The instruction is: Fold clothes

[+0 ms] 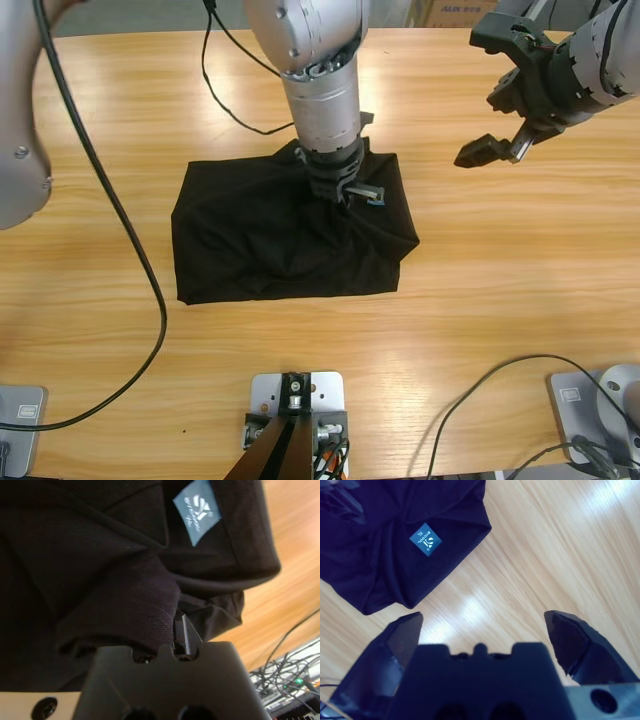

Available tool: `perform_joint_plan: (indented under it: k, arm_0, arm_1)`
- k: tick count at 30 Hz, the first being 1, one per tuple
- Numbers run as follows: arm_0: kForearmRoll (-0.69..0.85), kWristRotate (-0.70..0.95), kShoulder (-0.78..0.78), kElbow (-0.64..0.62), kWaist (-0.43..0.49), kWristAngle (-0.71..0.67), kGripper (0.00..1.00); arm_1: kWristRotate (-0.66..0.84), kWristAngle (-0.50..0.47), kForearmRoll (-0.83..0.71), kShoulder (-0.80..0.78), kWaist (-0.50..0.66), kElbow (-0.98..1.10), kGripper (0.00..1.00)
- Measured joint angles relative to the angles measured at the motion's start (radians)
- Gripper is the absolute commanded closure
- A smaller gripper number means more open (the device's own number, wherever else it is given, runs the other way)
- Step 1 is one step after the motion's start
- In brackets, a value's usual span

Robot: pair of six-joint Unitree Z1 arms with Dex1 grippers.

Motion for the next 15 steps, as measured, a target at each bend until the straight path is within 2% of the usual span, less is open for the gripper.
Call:
perform_joint_plan:
  k: [7, 15]
  arm_0:
    - [-0.017, -0.014, 0.0, 0.0, 0.0, 0.045, 1.0]
    - [-0.167, -0.093, 0.0, 0.0, 0.0, 0.057, 1.0]
  arm_1:
    - [0.0, 0.004, -0.007, 0.0, 0.0, 0.016, 0.0]
    - [0.0, 0.004, -0.007, 0.0, 0.0, 0.019, 0.0]
